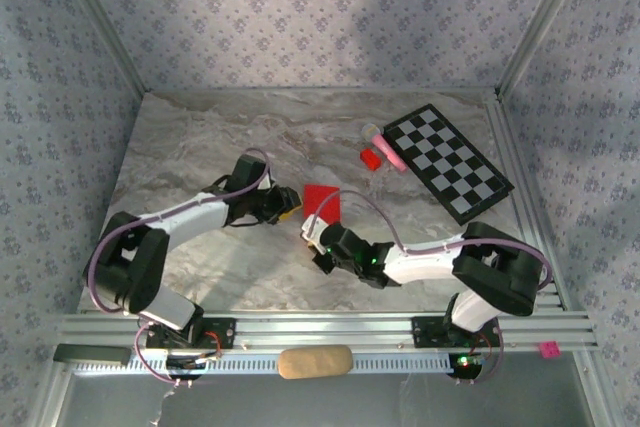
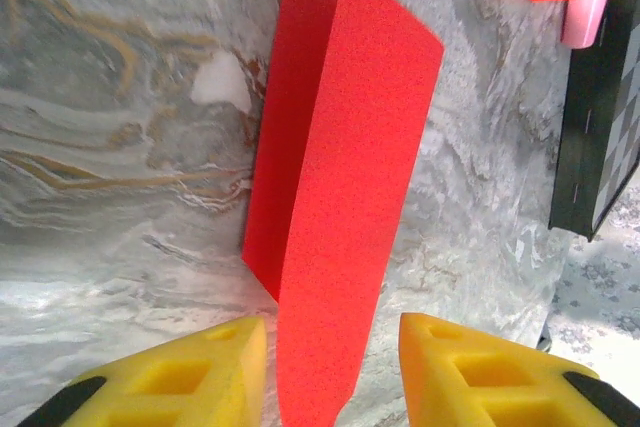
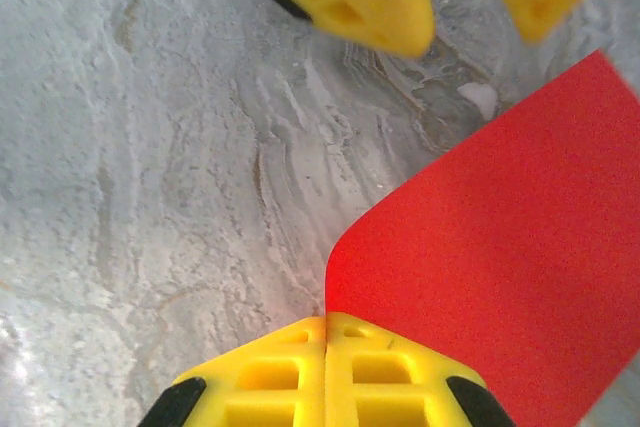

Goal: Fold a paper plane with a square sheet of paper (pick it up from the middle)
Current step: Third fold the triangle at the center of the table.

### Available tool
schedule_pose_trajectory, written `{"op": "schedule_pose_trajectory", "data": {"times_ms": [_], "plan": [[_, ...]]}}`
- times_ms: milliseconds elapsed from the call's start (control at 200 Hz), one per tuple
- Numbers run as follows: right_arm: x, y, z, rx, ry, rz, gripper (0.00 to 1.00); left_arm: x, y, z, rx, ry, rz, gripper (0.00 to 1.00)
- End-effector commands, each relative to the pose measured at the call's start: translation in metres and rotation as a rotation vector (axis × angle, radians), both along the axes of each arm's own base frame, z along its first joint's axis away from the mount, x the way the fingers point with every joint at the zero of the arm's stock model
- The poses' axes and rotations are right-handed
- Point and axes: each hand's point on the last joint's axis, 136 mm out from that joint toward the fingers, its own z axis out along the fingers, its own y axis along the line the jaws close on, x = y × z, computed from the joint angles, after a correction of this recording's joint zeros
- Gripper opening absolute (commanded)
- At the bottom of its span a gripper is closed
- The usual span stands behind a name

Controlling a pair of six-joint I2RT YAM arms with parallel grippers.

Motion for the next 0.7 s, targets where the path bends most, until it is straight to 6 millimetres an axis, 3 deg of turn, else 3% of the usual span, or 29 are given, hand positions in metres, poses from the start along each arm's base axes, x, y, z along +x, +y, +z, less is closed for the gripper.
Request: {"op": "schedule_pose_trajectory", "data": {"times_ms": [0, 225, 380, 570, 695], "plan": [[-0.020, 0.009, 0.002, 0.124, 0.203, 0.074, 0.02, 0.010, 0.008, 0.018, 0.057, -0.066, -0.020, 0.41], [-0.025, 0.013, 0.011, 0.241, 0.400, 0.100, 0.02, 0.026, -0.011, 0.036, 0.039, -0.116, -0.125, 0.34], [-0.028, 0.014, 0.018, 0.301, 0.502, 0.132, 0.02, 0.033, -0.032, 0.037, 0.013, -0.116, -0.206, 0.29], [-0.029, 0.010, 0.020, 0.322, 0.565, 0.135, 0.02, 0.032, -0.059, 0.021, 0.035, -0.068, -0.315, 0.23], [-0.024, 0.004, 0.018, 0.328, 0.636, 0.105, 0.03, 0.032, -0.067, -0.006, 0.092, -0.029, -0.338, 0.20]]}}
